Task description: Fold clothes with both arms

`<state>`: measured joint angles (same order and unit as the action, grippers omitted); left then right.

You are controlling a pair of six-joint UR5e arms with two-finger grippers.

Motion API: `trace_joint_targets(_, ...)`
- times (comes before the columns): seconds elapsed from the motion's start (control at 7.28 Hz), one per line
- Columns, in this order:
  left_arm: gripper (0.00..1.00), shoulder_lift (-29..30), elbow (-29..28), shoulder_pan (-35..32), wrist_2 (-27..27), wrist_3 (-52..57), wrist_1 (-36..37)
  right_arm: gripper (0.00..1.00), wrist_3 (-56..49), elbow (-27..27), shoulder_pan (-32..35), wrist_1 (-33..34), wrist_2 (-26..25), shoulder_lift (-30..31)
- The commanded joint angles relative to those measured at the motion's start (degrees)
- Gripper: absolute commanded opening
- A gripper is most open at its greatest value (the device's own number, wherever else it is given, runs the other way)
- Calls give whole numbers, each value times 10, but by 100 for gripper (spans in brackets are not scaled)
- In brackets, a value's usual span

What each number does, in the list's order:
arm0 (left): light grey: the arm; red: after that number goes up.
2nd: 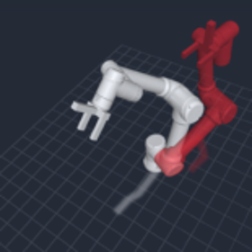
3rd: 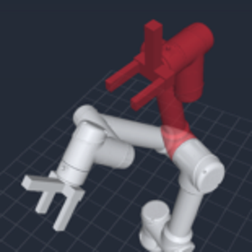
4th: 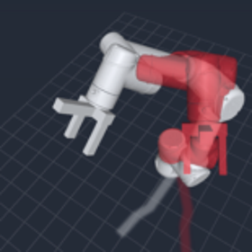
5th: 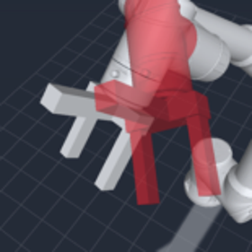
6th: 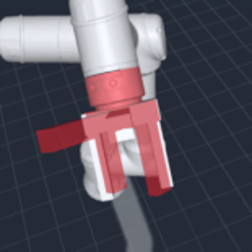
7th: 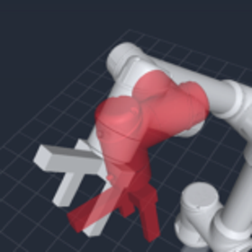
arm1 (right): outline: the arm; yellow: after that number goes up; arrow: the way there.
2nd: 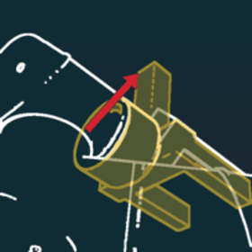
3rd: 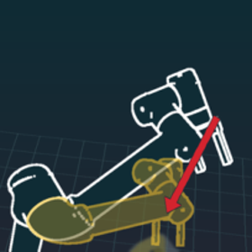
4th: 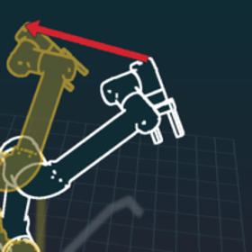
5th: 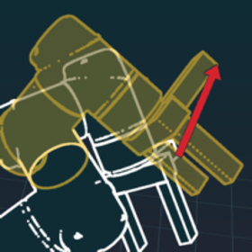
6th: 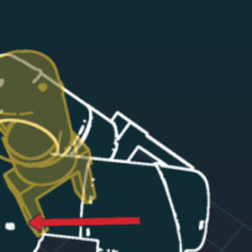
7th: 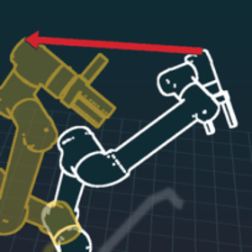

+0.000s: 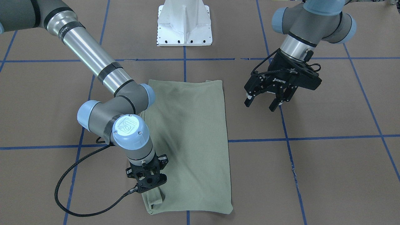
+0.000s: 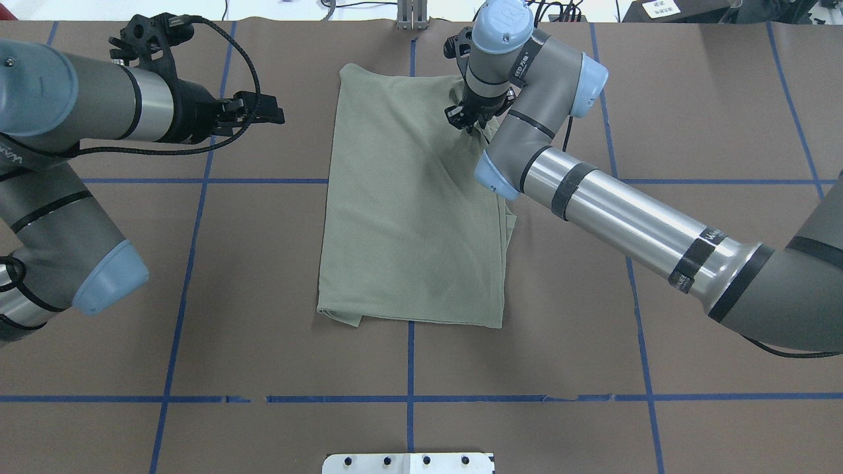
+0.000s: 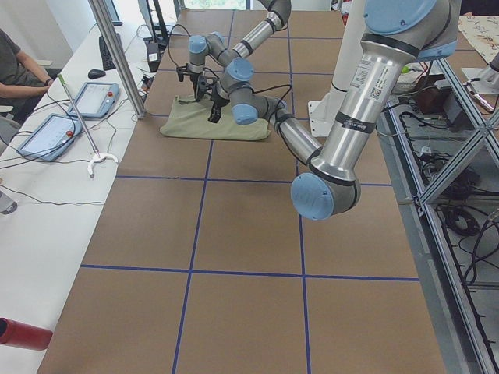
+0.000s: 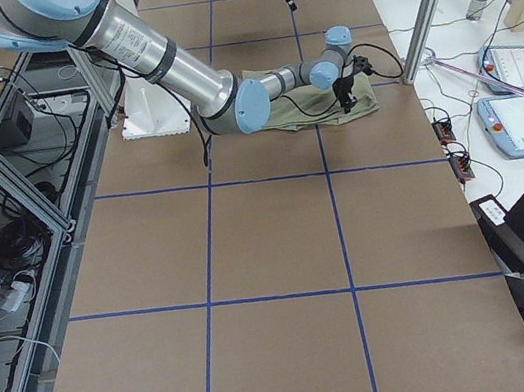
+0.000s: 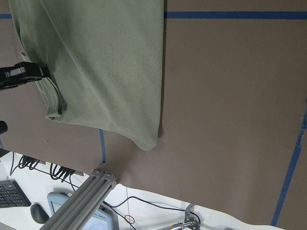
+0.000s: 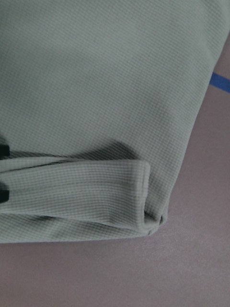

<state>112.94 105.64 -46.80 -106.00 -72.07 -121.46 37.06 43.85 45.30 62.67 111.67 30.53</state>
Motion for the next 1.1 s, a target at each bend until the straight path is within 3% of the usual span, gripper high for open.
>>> trace_joint_targets(0.0,100,0,0,0,0,0,0,29,-1,-1,1,0,-1,1)
trace_joint_targets(0.27,100,-1,0,0,1,-1,0,4,-5,-1,7,0,-1,1)
trace_joint_targets(0.69,100,0,0,0,1,-2,0,0,-12,1,19,0,-1,6)
trace_joint_targets(0.82,100,0,0,0,1,-2,0,4,-14,4,27,0,-2,20)
trace_joint_targets(0.96,100,0,0,0,1,-2,0,48,-24,8,33,-1,-2,27)
